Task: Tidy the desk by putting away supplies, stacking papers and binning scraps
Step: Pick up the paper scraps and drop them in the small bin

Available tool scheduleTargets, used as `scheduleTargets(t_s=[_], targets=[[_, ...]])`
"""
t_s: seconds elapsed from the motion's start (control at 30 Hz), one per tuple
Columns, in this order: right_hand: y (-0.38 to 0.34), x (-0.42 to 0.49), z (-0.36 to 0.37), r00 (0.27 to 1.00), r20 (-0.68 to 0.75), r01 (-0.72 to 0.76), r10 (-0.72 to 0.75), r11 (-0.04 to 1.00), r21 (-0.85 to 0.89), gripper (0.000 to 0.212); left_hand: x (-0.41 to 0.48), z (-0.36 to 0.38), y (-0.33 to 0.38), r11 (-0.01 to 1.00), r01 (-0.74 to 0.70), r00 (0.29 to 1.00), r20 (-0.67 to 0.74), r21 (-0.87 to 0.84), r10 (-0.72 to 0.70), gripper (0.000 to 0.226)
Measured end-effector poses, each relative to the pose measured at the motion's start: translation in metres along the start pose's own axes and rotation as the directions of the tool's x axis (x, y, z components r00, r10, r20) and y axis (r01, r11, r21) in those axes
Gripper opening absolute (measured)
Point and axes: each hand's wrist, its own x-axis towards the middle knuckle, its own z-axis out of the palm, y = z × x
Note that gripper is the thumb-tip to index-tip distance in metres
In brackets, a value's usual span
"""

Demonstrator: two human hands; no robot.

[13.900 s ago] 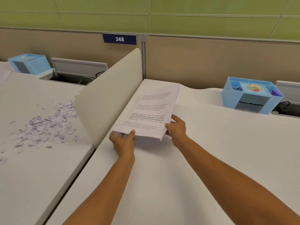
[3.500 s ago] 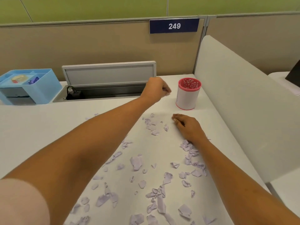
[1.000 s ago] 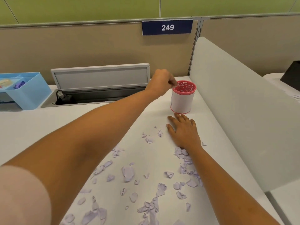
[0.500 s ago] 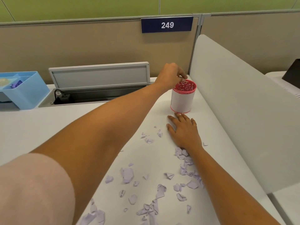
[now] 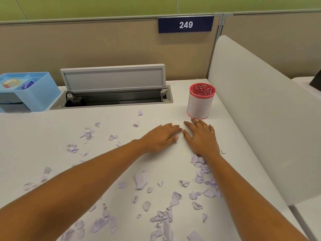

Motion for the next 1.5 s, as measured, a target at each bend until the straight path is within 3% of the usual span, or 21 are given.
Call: scheduleTargets(t_s=[0.33,0.53,0.77,1.0,1.1,1.27,1.5], targets=[[-0.001,-0.001,-0.001,1.000,-0.008,0.002,-0.002,1.000,0.006,0.046,-0.044,0.006,-0.019,0.994,0.075,0.997,0.039,-0.078,-0.072,0.059],[-0.001,0.000,-0.001,1.000,-0.014,0.000,0.000,1.000,0.012,0.047,-0.026,0.018,0.006,0.995,0.097,0.994,0.054,0.029,-0.099,0.067],[-0.001,0.000,-0.002,1.000,0.002,0.003,-0.003,1.000,0.009,0.048,-0.013,0.021,0.023,1.000,-0.013,0.999,0.042,0.020,0.012,0.056],[-0.001,0.000,-0.002,1.000,-0.005,0.000,0.000,1.000,-0.005,0.047,-0.038,0.012,-0.003,0.958,-0.195,0.976,0.134,0.210,0.169,0.048],[-0.001,0.000,-0.002,1.000,-0.006,0.003,-0.003,1.000,-0.004,0.047,-0.044,0.007,-0.007,0.953,-0.218,0.975,0.083,0.209,0.204,0.044],[0.000,-0.001,-0.002,1.000,-0.005,0.003,-0.003,1.000,0.003,0.047,-0.054,0.008,-0.015,0.964,-0.226,0.961,-0.129,0.137,0.244,0.029],[-0.001,-0.001,-0.002,1.000,-0.014,0.008,-0.007,1.000,0.019,0.044,-0.058,0.012,-0.011,0.921,-0.311,0.876,-0.305,0.234,0.373,0.013]])
